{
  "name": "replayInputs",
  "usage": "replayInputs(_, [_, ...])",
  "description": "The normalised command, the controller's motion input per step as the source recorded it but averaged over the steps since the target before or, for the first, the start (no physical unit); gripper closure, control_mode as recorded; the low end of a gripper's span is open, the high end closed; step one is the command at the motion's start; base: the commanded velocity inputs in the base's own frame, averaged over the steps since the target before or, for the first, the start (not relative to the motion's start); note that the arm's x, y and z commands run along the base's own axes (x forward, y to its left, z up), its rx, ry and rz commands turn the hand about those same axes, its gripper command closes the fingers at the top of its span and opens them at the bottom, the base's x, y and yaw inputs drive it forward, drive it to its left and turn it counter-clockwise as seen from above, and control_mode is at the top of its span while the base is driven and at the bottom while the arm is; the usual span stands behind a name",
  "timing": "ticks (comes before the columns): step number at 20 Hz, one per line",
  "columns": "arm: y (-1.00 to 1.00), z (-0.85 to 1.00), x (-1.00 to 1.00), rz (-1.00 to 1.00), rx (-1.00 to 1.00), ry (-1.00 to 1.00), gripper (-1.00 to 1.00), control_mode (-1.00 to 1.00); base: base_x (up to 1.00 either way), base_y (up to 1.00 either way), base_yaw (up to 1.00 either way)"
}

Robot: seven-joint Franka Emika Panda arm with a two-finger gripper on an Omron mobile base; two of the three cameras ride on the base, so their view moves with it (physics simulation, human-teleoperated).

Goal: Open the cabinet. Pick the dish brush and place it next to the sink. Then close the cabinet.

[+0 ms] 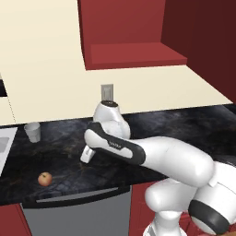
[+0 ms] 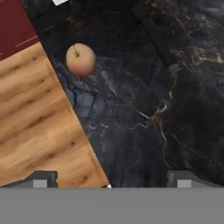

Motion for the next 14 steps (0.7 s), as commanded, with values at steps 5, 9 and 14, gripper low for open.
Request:
replayInputs(5, [-0.61, 0.56, -0.38, -0.09, 0.0, 0.01, -1.0, -1.0, 0.0, 0.0, 0.0])
replayInputs(9, [-0.58, 0.5, -0.63, -0.06, 0.0, 0.09, -1.0, -1.0, 0.0, 0.0, 0.0])
replayInputs(14, [-0.37, 0.61, -0.82, -0.12, 0.0, 0.05, -1.0, -1.0, 0.0, 0.0, 0.0])
